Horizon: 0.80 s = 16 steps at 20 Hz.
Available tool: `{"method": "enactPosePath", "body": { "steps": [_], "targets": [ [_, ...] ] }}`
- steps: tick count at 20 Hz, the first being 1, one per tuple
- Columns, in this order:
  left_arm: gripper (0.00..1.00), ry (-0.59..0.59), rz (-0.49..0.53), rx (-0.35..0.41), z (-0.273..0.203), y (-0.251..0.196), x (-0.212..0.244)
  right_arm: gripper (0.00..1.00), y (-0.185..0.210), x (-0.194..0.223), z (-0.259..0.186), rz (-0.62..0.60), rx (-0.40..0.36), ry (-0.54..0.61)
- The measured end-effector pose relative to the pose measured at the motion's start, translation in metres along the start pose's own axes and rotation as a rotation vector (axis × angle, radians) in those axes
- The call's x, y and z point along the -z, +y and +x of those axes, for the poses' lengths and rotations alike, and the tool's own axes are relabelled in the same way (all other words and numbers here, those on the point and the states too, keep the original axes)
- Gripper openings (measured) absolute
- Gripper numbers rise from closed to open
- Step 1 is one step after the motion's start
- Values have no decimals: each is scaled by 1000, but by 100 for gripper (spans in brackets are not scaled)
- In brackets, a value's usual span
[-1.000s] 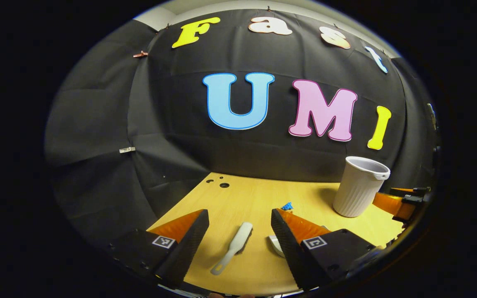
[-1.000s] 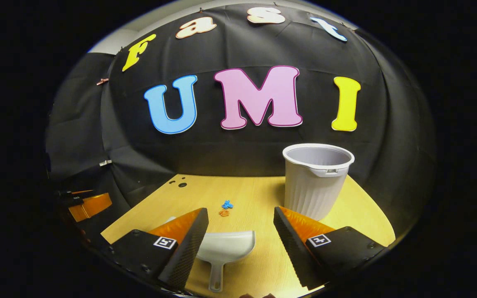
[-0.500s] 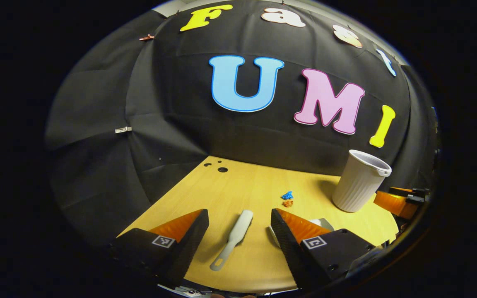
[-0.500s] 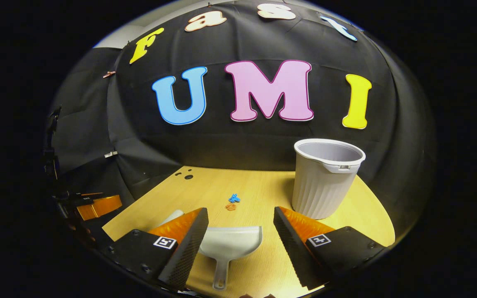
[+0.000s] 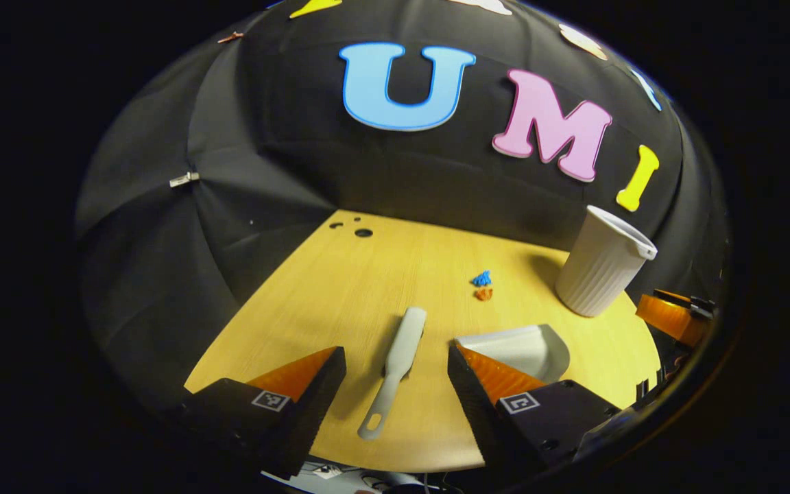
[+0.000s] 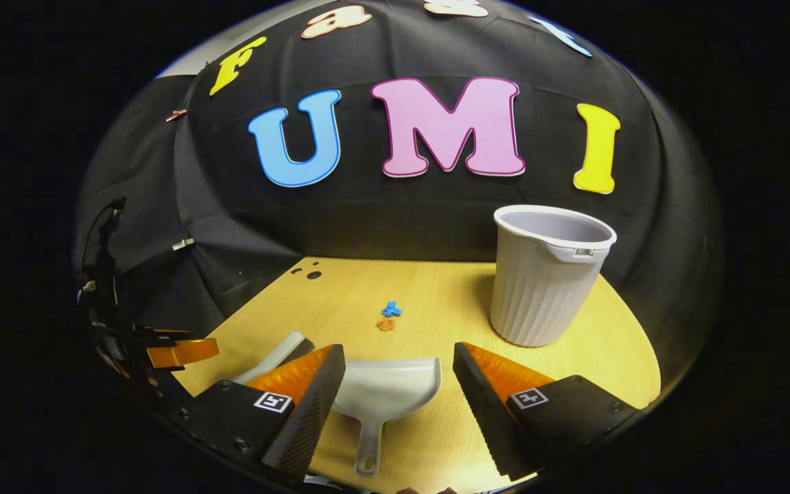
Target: Pick up the small broom and dustpan from the desktop, sweep the trash into the dustpan with the broom, and then empty the trash into the garbage bin.
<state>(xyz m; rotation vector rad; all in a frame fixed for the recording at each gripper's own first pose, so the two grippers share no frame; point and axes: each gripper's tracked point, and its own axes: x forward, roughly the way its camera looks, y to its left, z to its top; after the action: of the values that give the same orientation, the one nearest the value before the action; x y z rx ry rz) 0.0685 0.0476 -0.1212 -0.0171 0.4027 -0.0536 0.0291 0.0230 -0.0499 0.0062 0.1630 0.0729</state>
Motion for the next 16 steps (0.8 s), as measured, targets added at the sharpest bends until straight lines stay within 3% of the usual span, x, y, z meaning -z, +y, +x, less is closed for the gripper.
{"method": "enactPosePath", "body": {
  "steps": [8, 16],
  "targets": [
    [95, 277, 82, 16, 62, 9, 58, 99, -3, 46, 11, 15, 4, 128],
    [90, 437, 135, 36, 90, 10, 96, 99, -2, 66, 19, 31, -13, 201]
  ]
}}
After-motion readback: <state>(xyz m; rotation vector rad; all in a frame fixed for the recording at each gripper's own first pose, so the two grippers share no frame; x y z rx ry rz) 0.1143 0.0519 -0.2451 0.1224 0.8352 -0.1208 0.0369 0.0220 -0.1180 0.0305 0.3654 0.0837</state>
